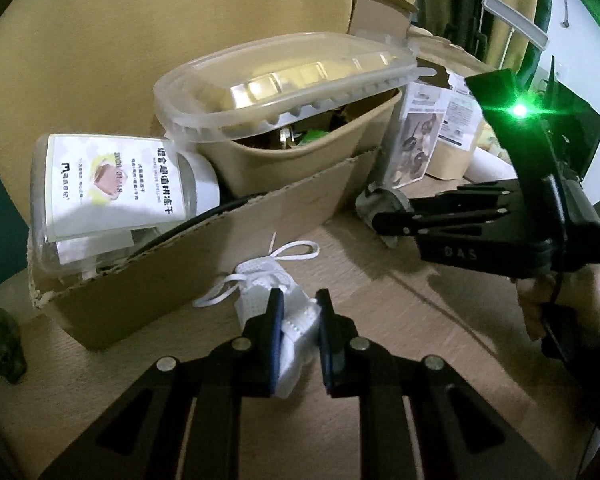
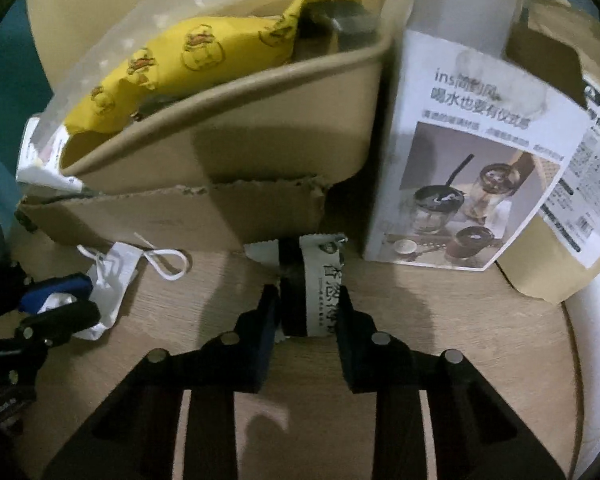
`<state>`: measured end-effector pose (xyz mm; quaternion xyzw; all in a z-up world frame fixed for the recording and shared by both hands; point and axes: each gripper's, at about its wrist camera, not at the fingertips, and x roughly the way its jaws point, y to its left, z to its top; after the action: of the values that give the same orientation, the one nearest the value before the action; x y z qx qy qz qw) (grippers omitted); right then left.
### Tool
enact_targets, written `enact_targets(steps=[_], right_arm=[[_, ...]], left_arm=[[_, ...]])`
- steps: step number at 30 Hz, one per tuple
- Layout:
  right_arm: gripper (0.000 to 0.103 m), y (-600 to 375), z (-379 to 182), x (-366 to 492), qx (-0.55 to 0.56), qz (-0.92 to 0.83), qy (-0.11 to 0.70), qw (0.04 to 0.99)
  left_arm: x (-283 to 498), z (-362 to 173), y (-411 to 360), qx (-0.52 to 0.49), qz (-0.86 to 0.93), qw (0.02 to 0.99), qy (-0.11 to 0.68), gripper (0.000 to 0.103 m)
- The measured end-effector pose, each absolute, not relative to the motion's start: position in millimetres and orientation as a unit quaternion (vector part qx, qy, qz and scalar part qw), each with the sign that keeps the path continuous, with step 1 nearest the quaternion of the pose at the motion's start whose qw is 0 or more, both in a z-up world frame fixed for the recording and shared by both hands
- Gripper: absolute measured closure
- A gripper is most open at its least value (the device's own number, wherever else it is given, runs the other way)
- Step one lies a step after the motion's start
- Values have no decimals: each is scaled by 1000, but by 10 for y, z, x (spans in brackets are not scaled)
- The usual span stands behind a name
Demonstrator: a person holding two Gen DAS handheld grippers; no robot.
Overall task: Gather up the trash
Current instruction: 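Grasp the white mask with the left gripper while the right grasps the dark snack packet, then carry both held items over the cream bucket and open both grippers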
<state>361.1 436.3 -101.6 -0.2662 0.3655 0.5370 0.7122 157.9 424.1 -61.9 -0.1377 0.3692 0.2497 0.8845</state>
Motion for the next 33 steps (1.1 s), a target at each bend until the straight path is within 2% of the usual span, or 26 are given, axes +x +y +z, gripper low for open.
enact_targets(steps=[13,33], right_arm=[[81,3601,-647,3385,-247,520,353,738],[81,1877,47,2988,-222,467,329,790]], left_arm=[[1655,-371,3880,-107,218,905,350,88],[1717,195,2753,-45,117,942,310,88]])
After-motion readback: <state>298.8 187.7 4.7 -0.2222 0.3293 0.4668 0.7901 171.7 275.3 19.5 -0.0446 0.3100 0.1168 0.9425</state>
